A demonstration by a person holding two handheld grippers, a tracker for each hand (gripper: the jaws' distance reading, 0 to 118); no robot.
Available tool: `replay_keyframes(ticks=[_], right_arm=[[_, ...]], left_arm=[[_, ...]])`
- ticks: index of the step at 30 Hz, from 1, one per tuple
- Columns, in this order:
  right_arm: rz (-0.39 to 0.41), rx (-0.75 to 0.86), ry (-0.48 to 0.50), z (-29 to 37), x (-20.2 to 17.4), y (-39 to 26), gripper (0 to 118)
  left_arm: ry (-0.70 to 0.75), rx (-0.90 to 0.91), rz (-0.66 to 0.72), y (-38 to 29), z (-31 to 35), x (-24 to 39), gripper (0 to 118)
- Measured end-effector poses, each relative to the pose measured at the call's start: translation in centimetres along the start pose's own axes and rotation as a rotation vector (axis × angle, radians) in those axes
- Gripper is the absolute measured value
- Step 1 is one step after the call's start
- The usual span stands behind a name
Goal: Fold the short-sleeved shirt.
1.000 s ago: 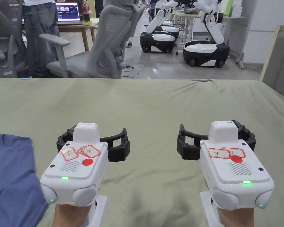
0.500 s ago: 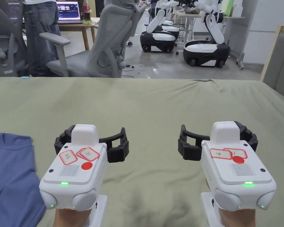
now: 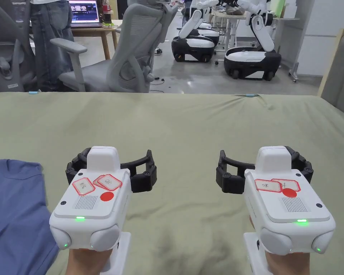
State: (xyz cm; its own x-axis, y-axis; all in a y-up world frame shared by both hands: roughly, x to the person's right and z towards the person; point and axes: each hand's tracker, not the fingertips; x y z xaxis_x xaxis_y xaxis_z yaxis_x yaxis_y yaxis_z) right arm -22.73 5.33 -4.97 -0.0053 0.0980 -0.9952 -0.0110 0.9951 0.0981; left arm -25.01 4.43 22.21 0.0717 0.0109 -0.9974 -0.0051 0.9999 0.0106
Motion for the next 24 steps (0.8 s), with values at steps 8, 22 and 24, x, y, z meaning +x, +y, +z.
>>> replay_keyframes(ticks=[8,22,24], right_arm=[[0.009,-0.005,-0.005,0.17,0.41,-0.16,118],[0.001,-0.004,-0.004,0.78,0.52,0.24,118],[0.000,-0.006,0.003,0.22,0.45,-0.01,118]], left_arm=[[-0.005,0.025,0.009,-0.10,0.28,0.07,118],[0.000,0.004,-0.002,-0.06,0.22,0.33,118],[0.003,0.004,0.001,-0.16,0.18,0.29,118]])
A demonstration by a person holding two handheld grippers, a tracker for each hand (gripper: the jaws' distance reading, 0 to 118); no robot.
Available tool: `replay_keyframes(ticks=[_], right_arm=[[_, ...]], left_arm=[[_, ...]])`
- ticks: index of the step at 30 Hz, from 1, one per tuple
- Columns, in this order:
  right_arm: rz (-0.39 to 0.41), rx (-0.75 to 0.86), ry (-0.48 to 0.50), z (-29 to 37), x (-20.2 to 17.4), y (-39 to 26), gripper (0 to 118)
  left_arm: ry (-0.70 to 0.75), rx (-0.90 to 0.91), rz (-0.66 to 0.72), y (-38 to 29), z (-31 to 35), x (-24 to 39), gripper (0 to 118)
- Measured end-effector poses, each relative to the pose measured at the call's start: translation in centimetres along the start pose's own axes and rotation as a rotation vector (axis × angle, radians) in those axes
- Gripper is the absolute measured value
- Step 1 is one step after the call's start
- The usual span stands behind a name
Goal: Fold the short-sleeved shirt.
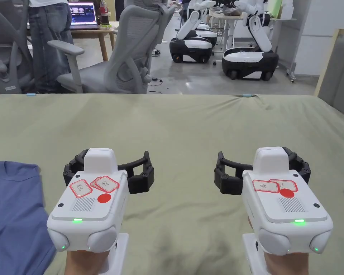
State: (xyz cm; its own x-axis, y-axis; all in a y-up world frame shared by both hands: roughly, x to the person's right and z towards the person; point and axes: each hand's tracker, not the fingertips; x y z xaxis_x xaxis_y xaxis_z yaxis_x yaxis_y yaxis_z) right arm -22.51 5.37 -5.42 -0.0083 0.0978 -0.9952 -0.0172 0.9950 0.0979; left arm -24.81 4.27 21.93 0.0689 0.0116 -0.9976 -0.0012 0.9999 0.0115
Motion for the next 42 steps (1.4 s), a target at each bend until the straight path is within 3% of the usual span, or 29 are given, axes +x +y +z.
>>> replay_keyframes(ticks=[33,34,35,36,37,38,39,41,42], right_arm=[[0.001,-0.004,0.011,0.01,0.07,0.07,118],[-0.009,0.003,0.022,0.14,0.12,0.06,115],[-0.021,0.007,0.034,0.23,0.21,0.03,94],[-0.026,0.008,0.038,0.22,0.21,0.04,64],[-0.019,0.005,0.026,0.05,0.06,0.05,23],[0.018,-0.011,-0.016,-0.20,-0.16,0.04,1],[0.036,-0.013,-0.049,0.08,-0.09,-0.03,0],[-0.019,-0.024,0.035,0.38,0.53,-0.13,0],[-0.024,-0.023,0.030,0.55,0.78,-0.12,0]], left_arm=[[-0.009,-0.020,-0.007,-0.58,-0.50,0.19,118],[-0.021,-0.025,-0.007,-0.48,-0.41,0.14,111],[-0.024,-0.017,-0.012,-0.48,-0.31,0.17,82],[-0.013,0.000,-0.030,-0.54,-0.23,0.32,50],[0.029,0.013,-0.063,-0.66,-0.29,0.52,19],[0.046,0.009,-0.081,-0.72,-0.40,0.65,2],[0.038,0.002,-0.068,-0.64,-0.38,0.64,3],[-0.014,-0.020,-0.016,-0.36,-0.24,0.27,3],[-0.004,-0.014,-0.011,-0.35,-0.19,0.20,3]])
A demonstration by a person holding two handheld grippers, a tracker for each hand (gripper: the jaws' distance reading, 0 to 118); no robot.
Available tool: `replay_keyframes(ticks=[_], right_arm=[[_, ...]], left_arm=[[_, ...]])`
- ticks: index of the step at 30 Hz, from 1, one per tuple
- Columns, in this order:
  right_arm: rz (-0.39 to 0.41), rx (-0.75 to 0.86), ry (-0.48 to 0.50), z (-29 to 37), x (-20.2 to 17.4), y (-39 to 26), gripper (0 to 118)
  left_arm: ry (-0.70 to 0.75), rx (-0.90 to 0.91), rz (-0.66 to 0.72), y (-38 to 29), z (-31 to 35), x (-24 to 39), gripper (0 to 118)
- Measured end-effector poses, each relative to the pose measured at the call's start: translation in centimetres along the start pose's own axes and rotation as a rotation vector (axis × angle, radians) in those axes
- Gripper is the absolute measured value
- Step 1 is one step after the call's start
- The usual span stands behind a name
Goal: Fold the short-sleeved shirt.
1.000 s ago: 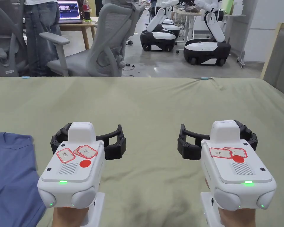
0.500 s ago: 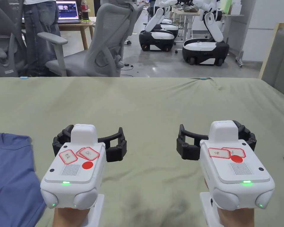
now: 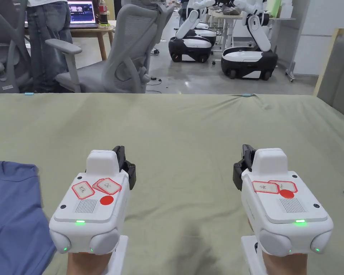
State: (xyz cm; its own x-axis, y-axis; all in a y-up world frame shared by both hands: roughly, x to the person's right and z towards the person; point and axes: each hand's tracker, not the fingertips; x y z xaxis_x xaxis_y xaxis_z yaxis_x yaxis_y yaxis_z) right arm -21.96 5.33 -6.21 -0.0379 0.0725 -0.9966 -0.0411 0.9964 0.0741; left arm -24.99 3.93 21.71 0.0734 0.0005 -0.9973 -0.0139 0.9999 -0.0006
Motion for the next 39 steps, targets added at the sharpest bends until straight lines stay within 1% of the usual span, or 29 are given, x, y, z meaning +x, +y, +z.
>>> replay_keyframes(ticks=[1,3,7,9,10,12,15,19,22,24,26,30,32,35,36,39], right_arm=[[0.007,0.004,-0.012,0.2,-0.2,0.0,0],[0.024,0.004,-0.028,0.4,-0.2,0.0,0],[0.024,0.000,-0.017,0.3,-0.7,0.3,0],[0.029,0.004,-0.009,-0.2,-1.7,0.6,0],[0.031,0.008,0.011,-0.3,-2.5,0.9,0],[0.028,0.019,0.066,-0.5,-4.5,1.4,0],[0.014,0.035,0.189,-1.4,-9.1,2.1,0],[0.002,0.068,0.369,-1.7,-16.5,3.0,0],[0.027,0.076,0.503,-1.6,-21.7,3.0,0],[0.034,0.072,0.567,-1.1,-24.0,2.9,0],[0.041,0.072,0.585,-1.3,-25.7,2.7,0],[0.037,0.064,0.602,-1.8,-26.6,2.5,0],[0.032,0.054,0.599,-2.2,-26.3,2.3,0],[0.032,0.043,0.586,-2.6,-25.4,2.1,0],[0.035,0.041,0.578,-2.8,-25.2,1.9,0],[0.044,0.027,0.554,-3.3,-24.6,1.3,0]], left_arm=[[0.010,0.004,0.001,0.0,0.0,0.1,0],[0.019,0.007,0.003,0.1,0.1,0.0,0],[0.031,0.012,0.010,0.3,0.5,-0.9,0],[0.067,0.019,0.018,0.4,0.8,-2.1,0],[0.086,0.012,0.021,0.6,1.1,-3.1,0],[0.149,0.013,0.024,0.8,1.8,-5.4,0],[0.248,0.008,0.039,1.2,3.7,-9.9,0],[0.400,-0.012,0.061,1.5,7.3,-15.7,0],[0.499,-0.021,0.050,1.3,10.1,-19.1,0],[0.535,-0.017,0.059,1.2,11.4,-20.8,0],[0.558,-0.024,0.064,1.2,12.2,-21.9,0],[0.549,-0.061,0.054,1.2,12.0,-22.9,0],[0.488,-0.129,0.058,1.1,10.7,-23.2,0],[0.369,-0.357,0.070,1.3,6.7,-24.5,0],[0.347,-0.412,0.037,1.1,5.1,-24.8,0],[0.276,-0.546,0.023,0.0,0.3,-26.2,0]])
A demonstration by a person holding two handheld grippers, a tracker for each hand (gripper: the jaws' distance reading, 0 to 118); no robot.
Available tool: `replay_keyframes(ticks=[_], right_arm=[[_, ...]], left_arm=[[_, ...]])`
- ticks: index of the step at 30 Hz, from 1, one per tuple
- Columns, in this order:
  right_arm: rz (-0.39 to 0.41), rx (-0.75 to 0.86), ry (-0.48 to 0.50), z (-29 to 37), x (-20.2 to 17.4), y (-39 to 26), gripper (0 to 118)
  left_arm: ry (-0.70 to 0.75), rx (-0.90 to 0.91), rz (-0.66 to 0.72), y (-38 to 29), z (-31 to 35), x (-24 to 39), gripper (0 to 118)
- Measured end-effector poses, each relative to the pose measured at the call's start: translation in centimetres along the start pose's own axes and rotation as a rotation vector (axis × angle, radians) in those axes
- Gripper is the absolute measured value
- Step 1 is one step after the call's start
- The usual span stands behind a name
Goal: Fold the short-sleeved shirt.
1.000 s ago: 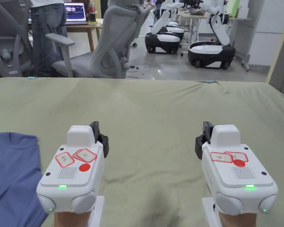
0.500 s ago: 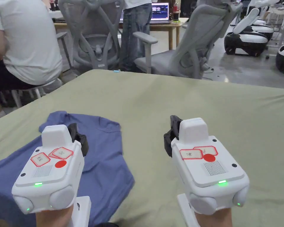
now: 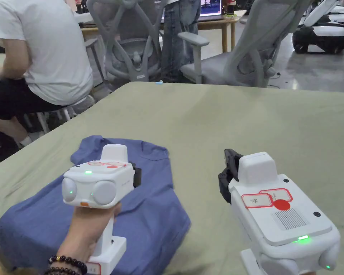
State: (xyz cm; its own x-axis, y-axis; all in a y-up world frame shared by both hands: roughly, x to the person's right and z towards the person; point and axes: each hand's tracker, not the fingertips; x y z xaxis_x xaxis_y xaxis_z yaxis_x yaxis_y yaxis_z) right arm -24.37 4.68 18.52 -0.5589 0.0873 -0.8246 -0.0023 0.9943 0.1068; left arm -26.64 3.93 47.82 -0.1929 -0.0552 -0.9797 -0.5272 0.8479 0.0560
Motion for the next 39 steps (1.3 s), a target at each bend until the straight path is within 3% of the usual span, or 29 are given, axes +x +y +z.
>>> replay_keyframes(ticks=[2,4,5,6,7,8,10,17,18,19,21,23,32,39], right_arm=[[0.004,-0.018,-0.019,-0.3,0.2,-0.6,1],[0.012,-0.038,-0.039,-1.3,0.3,-1.2,1],[0.016,-0.047,-0.047,-1.8,0.3,-1.4,1],[0.017,-0.054,-0.051,-2.0,0.2,-1.6,1],[0.014,-0.063,-0.048,-2.6,0.3,-1.8,1],[0.011,-0.070,-0.044,-3.0,0.3,-2.0,1],[0.015,-0.076,-0.042,-3.6,0.2,-2.3,1],[0.013,-0.099,-0.025,-5.5,0.2,-3.2,1],[0.013,-0.102,-0.023,-5.6,0.1,-3.3,1],[0.010,-0.106,-0.024,-5.6,0.1,-3.4,1],[0.002,-0.111,-0.026,-5.6,0.1,-3.6,1],[-0.002,-0.114,-0.025,-5.6,0.0,-3.7,1],[0.009,-0.117,-0.079,-3.2,2.6,-3.2,1],[0.016,-0.099,-0.186,0.9,6.8,-2.5,1]], left_arm=[[-0.001,-0.096,-0.022,0.6,-3.6,-0.2,5],[-0.009,-0.223,-0.017,0.7,-7.3,-0.5,29],[-0.016,-0.268,-0.035,0.6,-8.9,-0.7,47],[-0.017,-0.292,-0.060,0.4,-10.3,-0.9,47],[-0.007,-0.326,-0.102,0.2,-11.7,-1.0,54],[-0.005,-0.342,-0.113,-0.1,-12.6,-1.1,75],[0.026,-0.373,-0.134,-0.2,-14.7,-1.3,97],[-0.059,-0.374,-0.053,-1.5,-17.3,-2.0,94],[-0.071,-0.357,-0.042,-1.4,-16.9,-2.1,86],[-0.078,-0.344,-0.033,-1.2,-16.6,-2.3,70],[-0.022,-0.300,-0.065,-0.7,-15.9,-2.5,6],[0.032,-0.279,-0.137,-0.7,-15.7,-2.7,6],[0.035,-0.048,-0.164,2.6,-10.3,-2.3,5],[-0.173,0.229,-0.314,10.1,-2.2,5.7,5]])
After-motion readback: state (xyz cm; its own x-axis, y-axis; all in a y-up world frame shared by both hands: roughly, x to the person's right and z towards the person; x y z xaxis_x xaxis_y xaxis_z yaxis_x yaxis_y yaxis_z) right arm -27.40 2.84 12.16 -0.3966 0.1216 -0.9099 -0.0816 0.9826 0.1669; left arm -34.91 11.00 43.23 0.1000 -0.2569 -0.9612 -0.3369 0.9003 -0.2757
